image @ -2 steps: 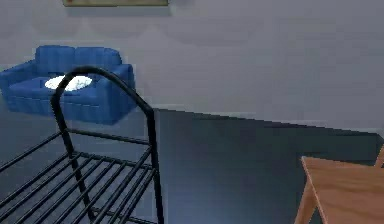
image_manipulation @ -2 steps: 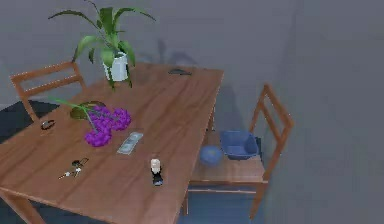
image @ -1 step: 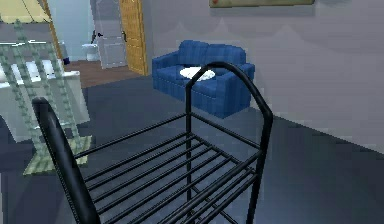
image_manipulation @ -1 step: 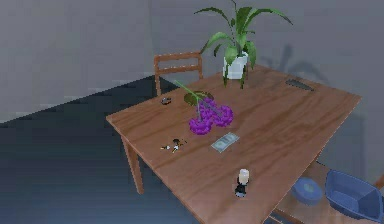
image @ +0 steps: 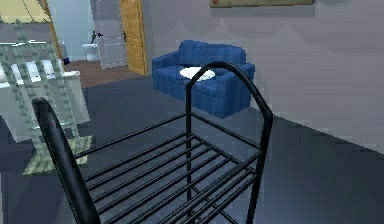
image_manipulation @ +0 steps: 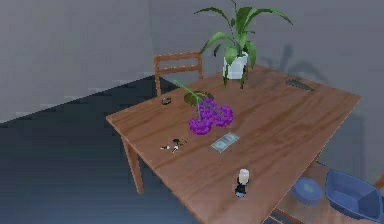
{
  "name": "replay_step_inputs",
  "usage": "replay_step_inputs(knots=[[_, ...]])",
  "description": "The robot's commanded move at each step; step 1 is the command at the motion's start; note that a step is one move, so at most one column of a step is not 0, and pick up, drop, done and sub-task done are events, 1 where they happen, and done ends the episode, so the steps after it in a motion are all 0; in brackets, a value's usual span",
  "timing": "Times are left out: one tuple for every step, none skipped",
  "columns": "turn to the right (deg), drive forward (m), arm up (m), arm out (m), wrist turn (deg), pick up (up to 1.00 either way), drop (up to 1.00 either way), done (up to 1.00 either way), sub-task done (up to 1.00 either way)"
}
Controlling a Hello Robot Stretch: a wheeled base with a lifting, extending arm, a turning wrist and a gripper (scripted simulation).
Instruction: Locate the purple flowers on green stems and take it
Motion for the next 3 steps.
replay_step_inputs(knots=[[0.0, 0.0, 0.38, 0.0, 0.0, 0.0, 0.0, 0.0, 0.0], [0.0, 0.0, 0.0, 0.5, 0.0, 0.0, 0.0, 0.0, 0.0], [0.0, 0.0, 0.0, 0.0, 45.0, 0.0, 0.0, 0.0, 0.0]])
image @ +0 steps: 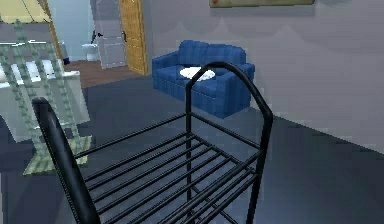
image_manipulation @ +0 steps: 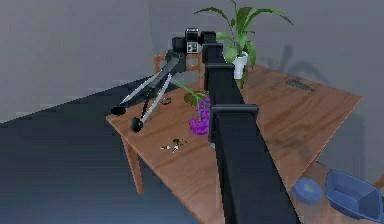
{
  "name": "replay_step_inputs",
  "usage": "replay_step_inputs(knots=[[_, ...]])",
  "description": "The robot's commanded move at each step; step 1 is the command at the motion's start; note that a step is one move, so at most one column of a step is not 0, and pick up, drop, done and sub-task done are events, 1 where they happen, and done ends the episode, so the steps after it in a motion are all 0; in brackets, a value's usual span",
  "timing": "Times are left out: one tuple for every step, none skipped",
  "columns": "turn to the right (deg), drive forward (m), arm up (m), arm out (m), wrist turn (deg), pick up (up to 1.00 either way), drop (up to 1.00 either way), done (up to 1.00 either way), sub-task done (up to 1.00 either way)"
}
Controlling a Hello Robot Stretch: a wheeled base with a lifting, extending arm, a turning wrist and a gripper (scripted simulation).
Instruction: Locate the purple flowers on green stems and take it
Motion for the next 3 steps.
replay_step_inputs(knots=[[0.0, 0.0, 0.0, 0.0, 45.0, 0.0, 0.0, 0.0, 0.0], [0.0, 0.0, 0.0, 0.0, 45.0, 0.0, 0.0, 0.0, 0.0], [0.0, 0.0, 0.0, 0.0, 45.0, 0.0, 0.0, 0.0, 0.0]])
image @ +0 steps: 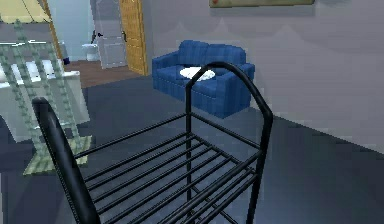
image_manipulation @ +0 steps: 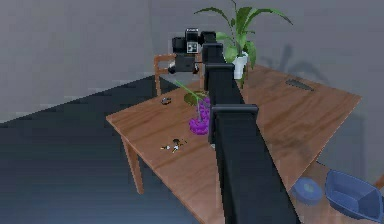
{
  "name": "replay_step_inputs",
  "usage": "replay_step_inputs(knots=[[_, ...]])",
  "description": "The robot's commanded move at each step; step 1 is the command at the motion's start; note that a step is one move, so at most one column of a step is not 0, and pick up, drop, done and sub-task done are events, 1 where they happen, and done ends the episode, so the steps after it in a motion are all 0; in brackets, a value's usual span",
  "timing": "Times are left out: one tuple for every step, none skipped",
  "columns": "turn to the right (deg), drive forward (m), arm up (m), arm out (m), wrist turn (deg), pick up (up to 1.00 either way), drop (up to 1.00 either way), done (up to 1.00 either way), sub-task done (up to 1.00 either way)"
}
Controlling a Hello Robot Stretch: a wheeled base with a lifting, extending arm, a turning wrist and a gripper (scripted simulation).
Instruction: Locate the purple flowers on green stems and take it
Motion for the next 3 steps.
replay_step_inputs(knots=[[0.0, 0.0, 0.0, 0.0, 24.0, 0.0, 0.0, 0.0, 0.0], [0.0, 0.0, -0.28, 0.0, 0.0, 0.0, 0.0, 0.0, 0.0], [0.0, 0.0, 0.0, 0.0, 0.0, 1.0, 0.0, 0.0, 0.0]])
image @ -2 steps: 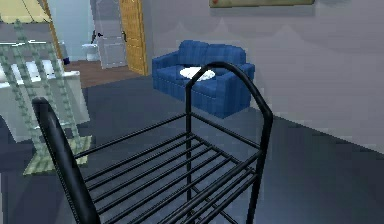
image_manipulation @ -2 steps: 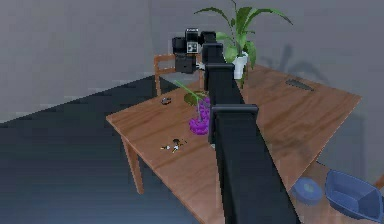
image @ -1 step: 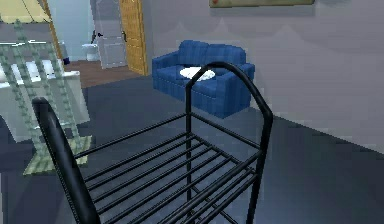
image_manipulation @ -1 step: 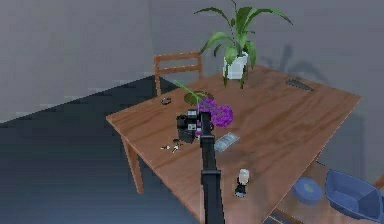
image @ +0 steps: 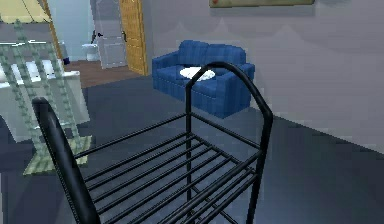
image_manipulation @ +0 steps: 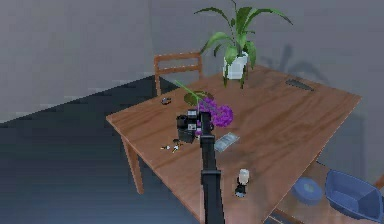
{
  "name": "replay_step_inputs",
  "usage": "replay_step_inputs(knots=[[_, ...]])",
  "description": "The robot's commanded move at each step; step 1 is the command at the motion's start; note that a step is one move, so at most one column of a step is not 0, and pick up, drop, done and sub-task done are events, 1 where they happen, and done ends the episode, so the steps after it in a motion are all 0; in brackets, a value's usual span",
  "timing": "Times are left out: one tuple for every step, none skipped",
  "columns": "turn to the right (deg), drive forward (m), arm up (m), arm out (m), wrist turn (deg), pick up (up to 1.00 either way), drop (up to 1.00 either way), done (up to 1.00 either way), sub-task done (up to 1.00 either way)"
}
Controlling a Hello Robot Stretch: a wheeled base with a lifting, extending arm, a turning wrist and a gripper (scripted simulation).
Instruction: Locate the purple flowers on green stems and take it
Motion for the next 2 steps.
replay_step_inputs(knots=[[0.0, 0.0, 0.1, 0.0, 0.0, 0.0, 0.0, 0.0, 0.0], [0.0, 0.0, 0.0, 0.0, 0.0, 0.0, 0.0, 1.0, 0.0]])
